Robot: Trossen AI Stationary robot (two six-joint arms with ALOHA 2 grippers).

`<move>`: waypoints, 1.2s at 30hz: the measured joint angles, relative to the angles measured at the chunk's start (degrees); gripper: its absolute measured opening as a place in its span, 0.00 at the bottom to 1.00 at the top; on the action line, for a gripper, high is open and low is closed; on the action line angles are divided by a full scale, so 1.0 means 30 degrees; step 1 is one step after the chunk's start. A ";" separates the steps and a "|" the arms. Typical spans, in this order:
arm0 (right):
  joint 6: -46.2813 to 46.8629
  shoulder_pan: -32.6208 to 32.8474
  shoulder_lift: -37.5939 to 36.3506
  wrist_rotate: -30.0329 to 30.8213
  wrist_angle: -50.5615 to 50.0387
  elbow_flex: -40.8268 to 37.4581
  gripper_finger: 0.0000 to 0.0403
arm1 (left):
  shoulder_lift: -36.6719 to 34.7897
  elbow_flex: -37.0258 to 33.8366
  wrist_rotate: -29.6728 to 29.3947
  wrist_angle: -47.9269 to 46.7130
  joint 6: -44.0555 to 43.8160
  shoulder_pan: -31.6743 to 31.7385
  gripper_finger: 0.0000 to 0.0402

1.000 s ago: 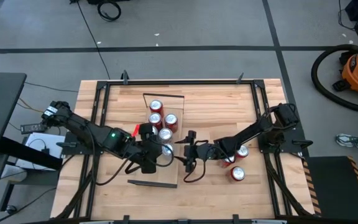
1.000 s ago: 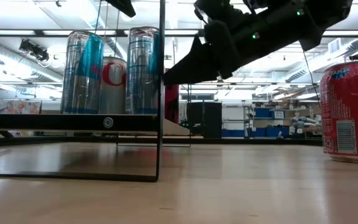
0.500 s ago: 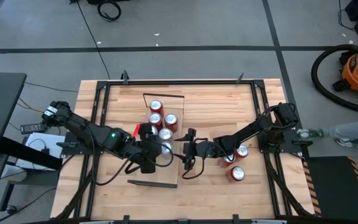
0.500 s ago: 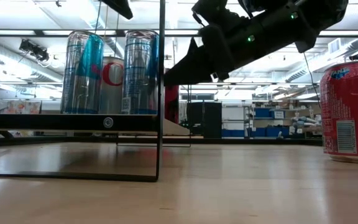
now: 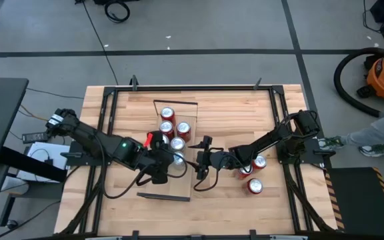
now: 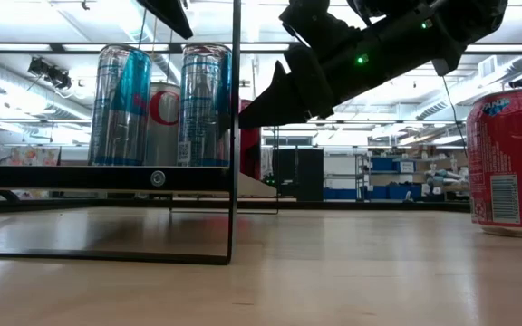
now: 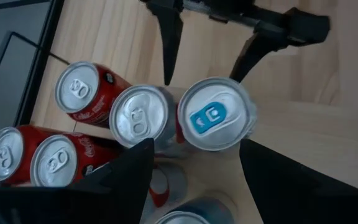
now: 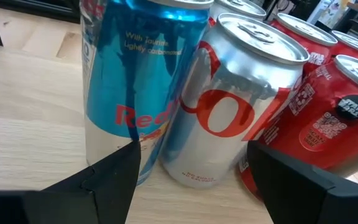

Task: Place canned beverage on shelf
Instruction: Put the blue soda can on the shelf aligned with the blue soda can

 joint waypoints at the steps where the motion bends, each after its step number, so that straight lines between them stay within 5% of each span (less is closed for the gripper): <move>1: 0.0000 0.0000 0.0000 0.0023 0.0000 0.0000 0.76 | 0.0000 0.0000 0.0002 -0.0162 -0.0012 0.0079 0.62; 16: 0.0022 0.0466 -0.0007 0.0846 -0.0036 0.0000 0.76 | 0.1042 0.0066 -0.0423 -0.1109 -0.0198 0.1049 0.62; 36: 0.0510 0.0466 -0.0007 -0.0547 0.0199 -0.0007 0.76 | 0.1078 0.0063 -0.0769 -0.1344 -0.0114 0.1022 0.62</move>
